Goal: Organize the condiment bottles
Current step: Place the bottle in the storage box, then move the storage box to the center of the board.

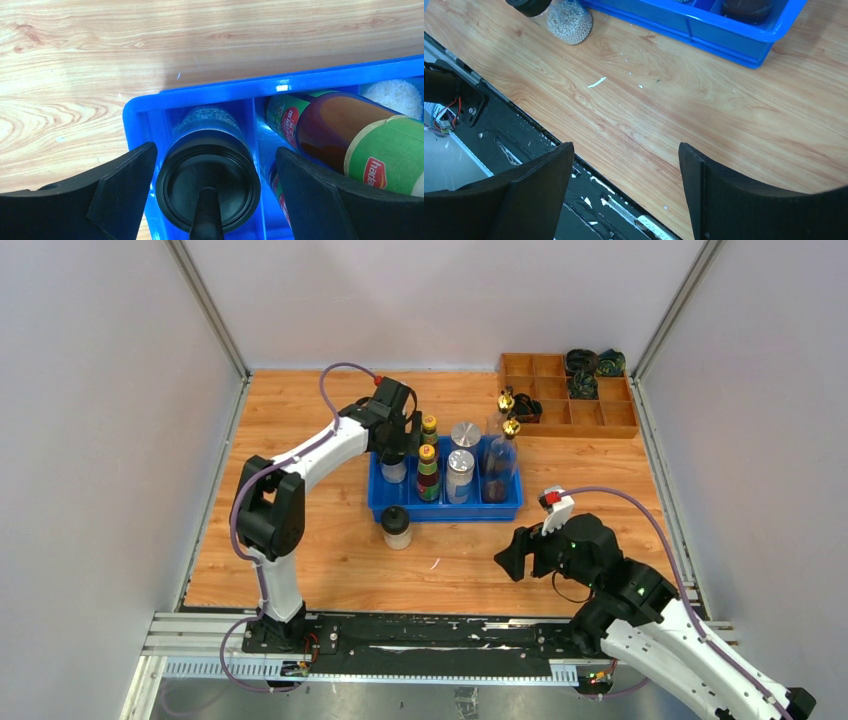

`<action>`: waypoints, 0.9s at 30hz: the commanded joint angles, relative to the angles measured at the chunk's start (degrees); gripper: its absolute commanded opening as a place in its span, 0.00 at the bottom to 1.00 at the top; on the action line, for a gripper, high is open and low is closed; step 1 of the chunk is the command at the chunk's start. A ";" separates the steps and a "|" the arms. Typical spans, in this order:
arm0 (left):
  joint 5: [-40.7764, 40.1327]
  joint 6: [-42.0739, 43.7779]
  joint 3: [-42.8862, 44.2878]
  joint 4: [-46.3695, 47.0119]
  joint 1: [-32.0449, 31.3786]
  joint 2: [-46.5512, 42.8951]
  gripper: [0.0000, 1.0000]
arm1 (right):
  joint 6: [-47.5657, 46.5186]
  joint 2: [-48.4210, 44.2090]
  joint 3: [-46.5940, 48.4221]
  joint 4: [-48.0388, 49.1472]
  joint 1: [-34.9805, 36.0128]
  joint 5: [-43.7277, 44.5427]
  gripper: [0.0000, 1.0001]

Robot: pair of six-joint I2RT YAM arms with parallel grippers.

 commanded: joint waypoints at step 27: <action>-2.52 -6.09 -24.15 -1.90 0.15 -34.28 1.00 | -1.14 22.26 9.06 4.87 -3.72 17.31 0.78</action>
